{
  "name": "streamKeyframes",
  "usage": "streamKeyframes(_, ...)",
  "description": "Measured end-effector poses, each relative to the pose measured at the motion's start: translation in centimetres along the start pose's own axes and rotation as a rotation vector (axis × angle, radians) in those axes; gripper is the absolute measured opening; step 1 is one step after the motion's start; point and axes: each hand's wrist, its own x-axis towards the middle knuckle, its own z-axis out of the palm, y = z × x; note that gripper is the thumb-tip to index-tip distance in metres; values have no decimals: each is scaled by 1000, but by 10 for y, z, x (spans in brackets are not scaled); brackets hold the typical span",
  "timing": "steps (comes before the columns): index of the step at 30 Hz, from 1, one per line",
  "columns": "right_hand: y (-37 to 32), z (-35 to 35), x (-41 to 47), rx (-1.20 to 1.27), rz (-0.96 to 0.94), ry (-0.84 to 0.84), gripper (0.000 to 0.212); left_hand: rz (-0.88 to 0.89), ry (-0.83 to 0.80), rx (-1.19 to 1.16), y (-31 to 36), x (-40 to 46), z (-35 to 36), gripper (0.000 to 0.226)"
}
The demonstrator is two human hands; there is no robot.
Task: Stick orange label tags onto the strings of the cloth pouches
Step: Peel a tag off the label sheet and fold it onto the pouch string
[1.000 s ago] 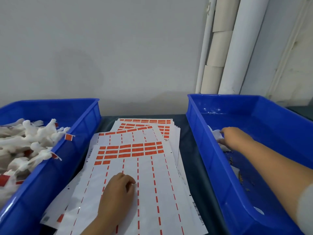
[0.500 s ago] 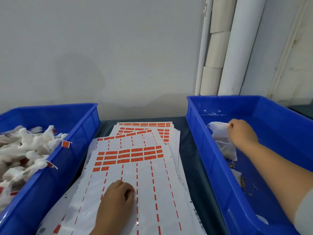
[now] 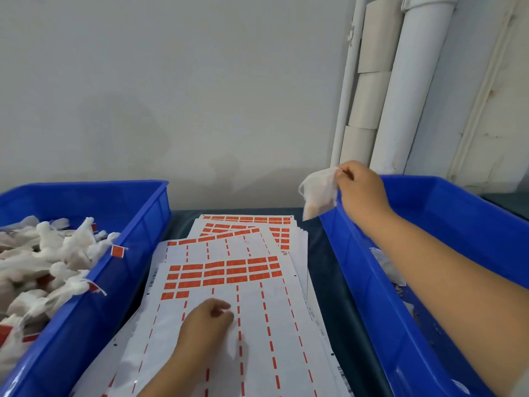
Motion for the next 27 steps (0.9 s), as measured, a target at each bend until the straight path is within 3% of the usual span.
streamKeyframes(2, -17, 22, -9, -8, -43, -58, 15, 3, 3, -172, 14, 11, -10, 19)
streamKeyframes(4, -28, 48, -21, -32, -90, -144, 15, 73, 39, -301, 29, 18, -18, 39)
streamKeyframes(6, -30, 74, -34, -51, -113, -224, 16, 160, 106, -336, 41, 25, -24, 57)
streamKeyframes(9, -25, 106, -56, -56, -93, -305, 13, 252, 186, -360, 45, 33, -27, 65)
streamKeyframes(12, -14, 126, -77, -64, -46, -341, 7, 292, 227, -402, 32, 33, -21, 56)
streamKeyframes(16, 6, 140, -99, -115, 3, -372, 3, 219, 261, -432, 7, 38, -4, 20)
streamKeyframes(20, 24, 135, -114, -125, -6, -307, 5, 319, 249, -263, -4, 42, -2, 18)
streamKeyframes(22, 26, 133, -124, -46, -65, -279, 22, 383, 252, -166, -5, 38, -3, 23)
streamKeyframes(24, 21, 135, -137, 38, -140, -378, 40, 465, 228, -117, -6, 34, -3, 24)
streamKeyframes(27, 15, 142, -154, 129, -113, -493, 35, 567, 178, -88, -5, 29, -4, 23)
